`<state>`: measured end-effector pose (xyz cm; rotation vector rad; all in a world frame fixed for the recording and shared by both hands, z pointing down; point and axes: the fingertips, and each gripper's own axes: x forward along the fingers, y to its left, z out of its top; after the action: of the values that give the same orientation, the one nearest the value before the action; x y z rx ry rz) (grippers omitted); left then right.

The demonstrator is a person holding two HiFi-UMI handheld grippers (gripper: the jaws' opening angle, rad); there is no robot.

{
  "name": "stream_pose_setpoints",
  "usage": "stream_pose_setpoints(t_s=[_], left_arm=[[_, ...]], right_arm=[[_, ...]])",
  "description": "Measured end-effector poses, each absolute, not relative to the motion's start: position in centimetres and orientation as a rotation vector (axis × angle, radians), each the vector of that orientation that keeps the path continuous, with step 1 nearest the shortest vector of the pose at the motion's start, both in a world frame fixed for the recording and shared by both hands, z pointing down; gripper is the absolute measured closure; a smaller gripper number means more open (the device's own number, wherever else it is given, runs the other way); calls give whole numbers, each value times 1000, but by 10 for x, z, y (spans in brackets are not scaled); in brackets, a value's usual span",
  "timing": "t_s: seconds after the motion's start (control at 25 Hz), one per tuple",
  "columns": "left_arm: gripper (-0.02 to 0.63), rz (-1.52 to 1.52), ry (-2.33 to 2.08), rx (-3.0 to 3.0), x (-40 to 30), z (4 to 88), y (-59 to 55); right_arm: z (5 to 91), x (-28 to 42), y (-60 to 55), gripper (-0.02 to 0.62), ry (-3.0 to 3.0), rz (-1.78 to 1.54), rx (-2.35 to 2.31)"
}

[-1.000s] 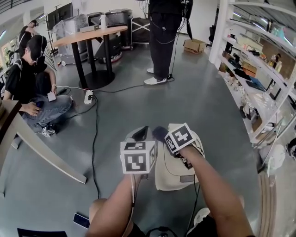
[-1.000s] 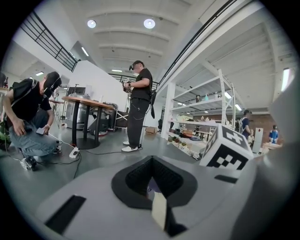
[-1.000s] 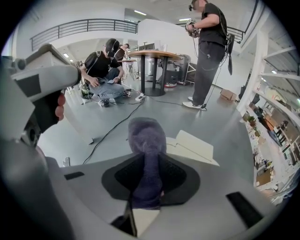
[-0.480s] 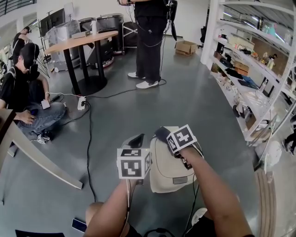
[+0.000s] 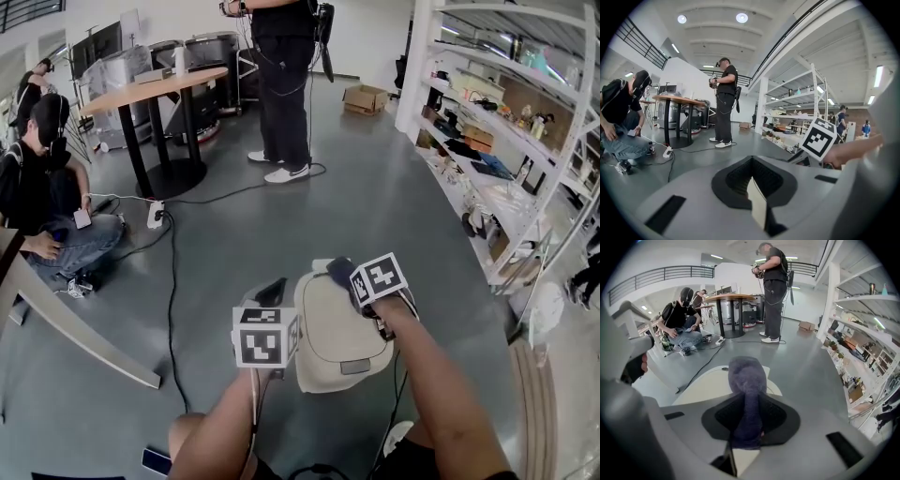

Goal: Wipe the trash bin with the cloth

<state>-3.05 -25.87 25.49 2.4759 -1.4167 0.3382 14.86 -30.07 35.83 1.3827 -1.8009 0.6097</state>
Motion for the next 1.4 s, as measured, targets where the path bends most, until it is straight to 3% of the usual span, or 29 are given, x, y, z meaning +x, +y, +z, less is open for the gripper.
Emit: stream_pose_setpoints(t_s=[0.76, 1.4], left_arm=[[606, 328, -1363, 2462, -17, 259, -257], [606, 338, -1411, 2401, -41, 259, -253]], right_arm=[[361, 197, -295, 505, -1809, 762, 1503], [329, 48, -263, 503, -2071, 675, 1243]])
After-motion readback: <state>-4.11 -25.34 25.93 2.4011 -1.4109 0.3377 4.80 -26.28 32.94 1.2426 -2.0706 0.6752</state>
